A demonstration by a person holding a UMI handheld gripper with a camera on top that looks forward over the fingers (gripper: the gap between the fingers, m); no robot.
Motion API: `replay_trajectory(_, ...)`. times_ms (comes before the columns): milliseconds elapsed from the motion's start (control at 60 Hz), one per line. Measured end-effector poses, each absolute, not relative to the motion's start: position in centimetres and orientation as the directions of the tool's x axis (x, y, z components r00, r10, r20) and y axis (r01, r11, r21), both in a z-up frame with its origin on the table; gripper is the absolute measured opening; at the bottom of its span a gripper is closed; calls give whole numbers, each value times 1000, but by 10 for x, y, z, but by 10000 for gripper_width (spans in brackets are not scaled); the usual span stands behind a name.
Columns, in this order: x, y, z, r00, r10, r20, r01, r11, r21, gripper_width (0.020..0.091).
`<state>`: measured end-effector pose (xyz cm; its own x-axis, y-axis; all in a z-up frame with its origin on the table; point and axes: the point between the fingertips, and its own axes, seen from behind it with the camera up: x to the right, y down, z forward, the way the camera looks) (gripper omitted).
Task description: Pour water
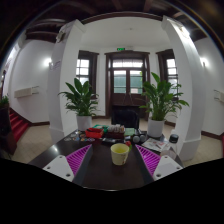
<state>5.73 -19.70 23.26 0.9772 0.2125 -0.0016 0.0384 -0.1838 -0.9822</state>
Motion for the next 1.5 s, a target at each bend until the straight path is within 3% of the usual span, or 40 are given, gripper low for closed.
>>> replay_trajectory(150,84,-208,196,981,191,21,60,-200,-978,851)
replay_trajectory(167,83,-200,207,983,183,22,59,-204,-977,849)
replay_trajectory(200,100,-213,183,986,163,24,58,-207,-977,850)
replay_trajectory(367,174,-218,149,999,41,13,22,-225,-974,853)
replay_trajectory(583,228,-173,137,997,15,-81,-78,-166,-983,853)
replay_trajectory(867,241,-110,134,999,40,-19,-13,-159,-987,825)
replay_trajectory(983,237,-100,135,999,38,-32,-27,-145,-989,693)
replay_trajectory(1000,237,-99,135,999,37,-33,-28,-145,-989,705)
replay_trajectory(1017,237,-98,134,999,35,-34,-29,-148,-989,667)
replay_trajectory(1050,238,-98,131,999,28,-39,-34,-158,-987,525)
replay_trajectory(1100,240,-91,135,999,16,-39,-36,-149,-988,513)
replay_trajectory(1233,239,-92,135,1000,1,-12,-12,-129,-992,384)
replay_trajectory(1250,237,-92,134,1000,-3,-9,-10,-125,-992,422)
replay_trajectory(1267,237,-92,133,1000,-5,-6,-6,-124,-992,348)
replay_trajectory(1500,228,-91,133,998,11,63,63,-151,-986,349)
